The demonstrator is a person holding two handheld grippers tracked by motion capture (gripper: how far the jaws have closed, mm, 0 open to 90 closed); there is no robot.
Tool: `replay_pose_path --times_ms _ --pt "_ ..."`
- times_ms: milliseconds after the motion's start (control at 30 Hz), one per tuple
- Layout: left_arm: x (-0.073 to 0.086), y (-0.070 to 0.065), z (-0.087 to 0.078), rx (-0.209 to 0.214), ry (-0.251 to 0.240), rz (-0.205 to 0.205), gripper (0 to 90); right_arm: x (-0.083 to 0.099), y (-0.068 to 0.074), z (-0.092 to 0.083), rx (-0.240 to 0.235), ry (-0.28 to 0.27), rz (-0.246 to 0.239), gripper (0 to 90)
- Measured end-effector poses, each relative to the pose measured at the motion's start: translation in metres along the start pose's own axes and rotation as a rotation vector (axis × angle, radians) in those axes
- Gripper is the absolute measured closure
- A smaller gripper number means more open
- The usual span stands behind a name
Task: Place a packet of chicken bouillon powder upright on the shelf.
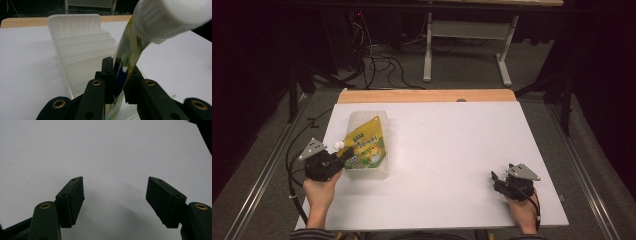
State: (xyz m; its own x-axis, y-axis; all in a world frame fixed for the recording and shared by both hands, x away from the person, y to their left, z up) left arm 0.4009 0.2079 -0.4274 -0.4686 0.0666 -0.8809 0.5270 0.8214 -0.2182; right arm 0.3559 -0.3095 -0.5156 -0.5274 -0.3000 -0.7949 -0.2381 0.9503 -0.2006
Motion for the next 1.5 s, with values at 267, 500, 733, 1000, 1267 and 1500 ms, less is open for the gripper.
replay_pose_path --times_ms 267,500,733,1000,1267,1500 --pt "0.001 0.0 -0.009 -0.039 -0.023 0.018 71.1 0.0 0.0 0.0 0.001 0.008 0.0 31.5" --pt "0.004 0.001 -0.017 -0.084 -0.043 0.01 63.1 0.0 0.0 0.0 0.0 0.005 0.001 31.4" --pt "0.005 -0.004 -0.026 -0.121 -0.053 0.033 57.8 0.0 0.0 0.0 -0.003 0.001 0.002 31.7" --pt "0.01 -0.015 -0.042 -0.144 -0.079 0.054 54.2 0.0 -0.001 -0.001 -0.016 -0.009 0.016 32.1" --pt "0.015 -0.026 -0.052 -0.138 -0.095 0.064 54.0 0.0 -0.003 -0.003 -0.067 -0.024 0.064 34.3" --pt "0.018 -0.038 -0.053 -0.125 -0.093 0.085 54.1 0.0 -0.004 -0.004 -0.094 -0.034 0.076 34.0"
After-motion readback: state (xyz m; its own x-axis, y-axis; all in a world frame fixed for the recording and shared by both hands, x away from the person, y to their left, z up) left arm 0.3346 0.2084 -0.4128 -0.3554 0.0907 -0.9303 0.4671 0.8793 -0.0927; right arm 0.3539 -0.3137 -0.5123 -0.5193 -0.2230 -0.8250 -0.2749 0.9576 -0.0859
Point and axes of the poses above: each handheld gripper's, and its own axes: z roughly forward along the jaws, x roughly out of its underside, y roughly to its left, the point moved 6 cm from there along z, roughly forward along the jaws, and after that the axes turned 1 degree about x, right-handed, at the moved point
